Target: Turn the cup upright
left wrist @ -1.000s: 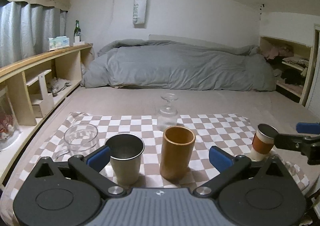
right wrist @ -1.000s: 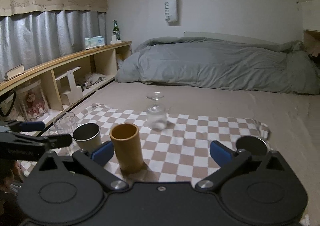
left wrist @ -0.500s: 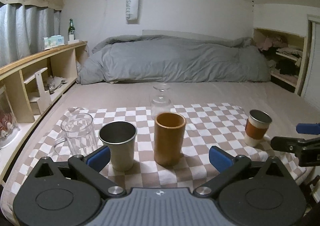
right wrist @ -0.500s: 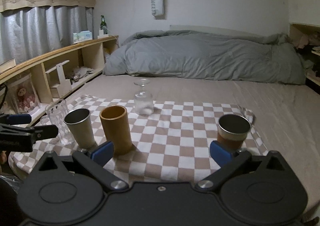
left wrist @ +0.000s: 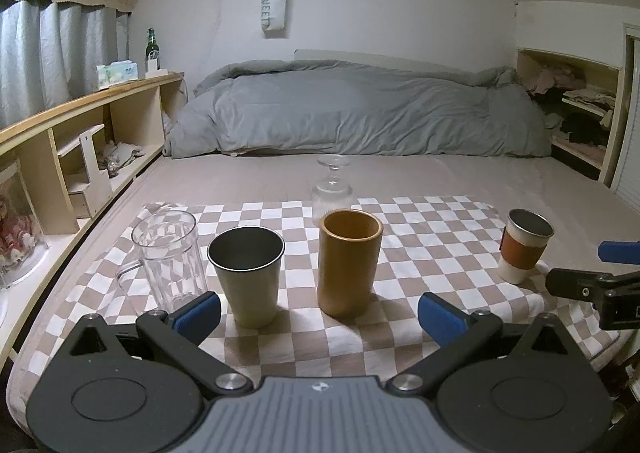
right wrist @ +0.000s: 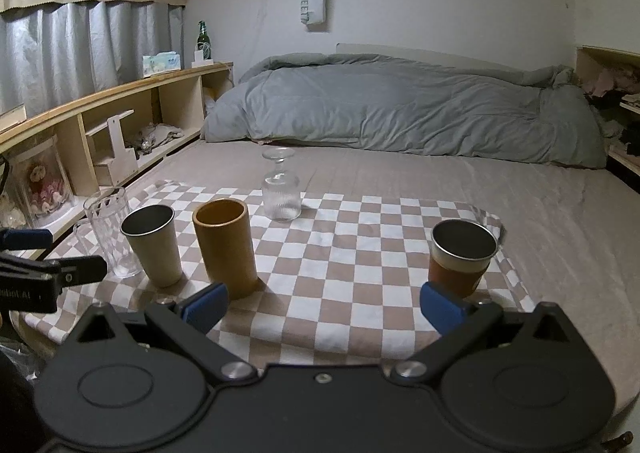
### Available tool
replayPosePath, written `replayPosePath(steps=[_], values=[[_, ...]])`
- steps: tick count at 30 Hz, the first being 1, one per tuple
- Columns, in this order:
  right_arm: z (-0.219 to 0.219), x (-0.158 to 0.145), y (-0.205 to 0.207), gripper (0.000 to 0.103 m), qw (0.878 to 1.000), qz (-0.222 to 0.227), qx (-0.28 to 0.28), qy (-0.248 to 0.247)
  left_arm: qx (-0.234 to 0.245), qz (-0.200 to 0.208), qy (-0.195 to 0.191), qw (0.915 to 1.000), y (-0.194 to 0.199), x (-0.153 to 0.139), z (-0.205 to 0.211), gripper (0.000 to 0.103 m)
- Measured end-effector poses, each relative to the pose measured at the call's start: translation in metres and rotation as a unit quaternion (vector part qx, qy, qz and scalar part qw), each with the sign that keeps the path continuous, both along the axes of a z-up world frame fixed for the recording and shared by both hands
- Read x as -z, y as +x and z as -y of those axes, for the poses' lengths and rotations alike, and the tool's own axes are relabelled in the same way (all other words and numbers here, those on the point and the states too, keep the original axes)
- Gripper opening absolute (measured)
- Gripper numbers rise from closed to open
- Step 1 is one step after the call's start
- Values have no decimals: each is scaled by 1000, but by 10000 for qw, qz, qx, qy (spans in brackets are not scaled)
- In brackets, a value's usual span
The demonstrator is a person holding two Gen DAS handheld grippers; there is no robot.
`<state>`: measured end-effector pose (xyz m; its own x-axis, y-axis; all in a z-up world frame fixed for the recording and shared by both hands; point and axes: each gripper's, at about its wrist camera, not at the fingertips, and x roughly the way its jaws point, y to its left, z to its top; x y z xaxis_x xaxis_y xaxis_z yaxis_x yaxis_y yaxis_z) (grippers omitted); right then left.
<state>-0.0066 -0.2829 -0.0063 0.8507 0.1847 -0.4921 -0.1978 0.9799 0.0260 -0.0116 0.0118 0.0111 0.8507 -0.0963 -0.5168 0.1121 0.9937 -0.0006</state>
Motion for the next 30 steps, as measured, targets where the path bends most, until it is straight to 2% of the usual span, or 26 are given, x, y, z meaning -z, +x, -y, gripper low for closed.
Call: replayPosePath(steps=[30], values=[[-2,1,1,103,10000,-17,-21,-15,-72,3,20,10000,-1,1,-2,103]])
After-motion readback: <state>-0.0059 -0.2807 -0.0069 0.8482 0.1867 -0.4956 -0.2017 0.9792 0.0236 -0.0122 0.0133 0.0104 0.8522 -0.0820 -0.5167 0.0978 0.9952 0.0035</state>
